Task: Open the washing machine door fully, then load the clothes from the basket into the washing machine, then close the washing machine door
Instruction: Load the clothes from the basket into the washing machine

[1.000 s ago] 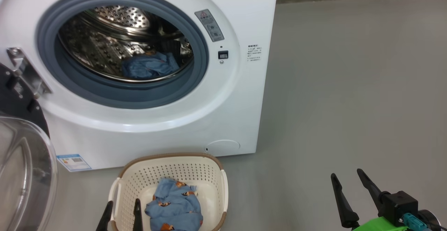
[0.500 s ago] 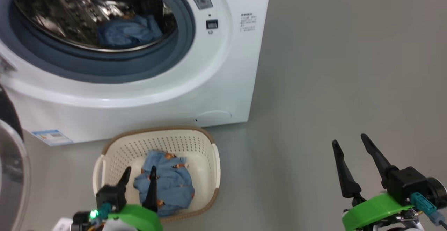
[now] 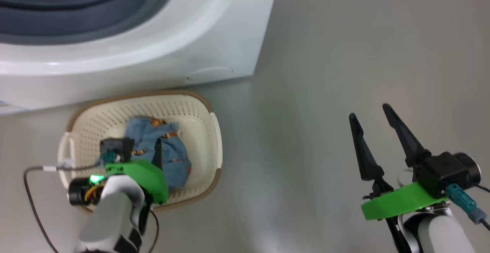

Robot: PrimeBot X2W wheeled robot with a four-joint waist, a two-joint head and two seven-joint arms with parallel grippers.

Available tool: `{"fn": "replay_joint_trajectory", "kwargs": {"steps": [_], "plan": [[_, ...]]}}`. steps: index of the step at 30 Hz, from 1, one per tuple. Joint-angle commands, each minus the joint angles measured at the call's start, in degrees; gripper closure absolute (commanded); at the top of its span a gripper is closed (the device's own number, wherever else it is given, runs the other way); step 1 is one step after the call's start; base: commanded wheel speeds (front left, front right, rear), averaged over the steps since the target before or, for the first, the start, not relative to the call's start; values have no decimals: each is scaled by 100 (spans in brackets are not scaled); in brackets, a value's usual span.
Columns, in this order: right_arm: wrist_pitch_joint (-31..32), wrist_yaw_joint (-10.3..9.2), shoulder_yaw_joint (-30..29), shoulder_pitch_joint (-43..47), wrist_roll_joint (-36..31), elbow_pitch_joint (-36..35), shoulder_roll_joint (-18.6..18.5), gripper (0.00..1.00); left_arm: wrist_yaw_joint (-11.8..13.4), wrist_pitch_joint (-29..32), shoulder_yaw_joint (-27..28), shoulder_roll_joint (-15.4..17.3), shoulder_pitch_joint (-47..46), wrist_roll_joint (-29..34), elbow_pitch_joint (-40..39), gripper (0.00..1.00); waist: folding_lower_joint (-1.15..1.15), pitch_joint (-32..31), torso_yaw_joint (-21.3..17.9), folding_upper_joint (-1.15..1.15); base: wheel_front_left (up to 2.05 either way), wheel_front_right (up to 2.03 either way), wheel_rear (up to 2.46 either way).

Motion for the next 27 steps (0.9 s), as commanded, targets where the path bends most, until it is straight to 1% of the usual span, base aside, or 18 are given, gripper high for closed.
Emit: {"fn": "replay_joint_trajectory", "kwargs": {"steps": [1, 7, 8, 12, 13, 16, 21, 27], "plan": [[-83, 25, 174, -138, 105, -101, -47, 0, -35, 51, 160, 207, -185, -70, 67, 0, -2, 903, -415, 0, 0, 0, 0], [-367, 25, 373, -528, 266, 51, -37, 0, -132, 437, 201, 514, -926, -142, 662, 0, -2, 1756, -738, 0, 0, 0, 0], [-464, 25, 468, -650, 358, 115, -37, 0, -140, 607, 251, 644, -1117, -200, 803, 0, -2, 2009, -843, 0, 0, 0, 0], [-630, 25, 586, -858, 511, 224, -36, 0, -116, 850, 415, 828, -1471, -383, 941, 0, -2, 2470, -997, 0, 0, 0, 0], [-630, 25, 586, -858, 511, 224, -36, 0, -116, 850, 415, 828, -1471, -383, 941, 0, -2, 2470, -997, 0, 0, 0, 0], [-723, 25, 651, -987, 596, 289, -36, 0, -127, 998, 496, 951, -1707, -486, 996, 0, -2, 2772, -1101, 0, 0, 0, 0], [-825, 25, 775, -1147, 692, 424, -35, 0, -68, 1336, 632, 1140, -1976, -658, 1074, 0, -2, 3134, -1247, 0, 0, 0, 0], [-908, 25, 914, -1243, 758, 555, -35, 0, -15, 1740, 682, 1315, -2149, -764, 1128, 0, -2, 3332, -1313, 0, 0, 0, 0]]}}
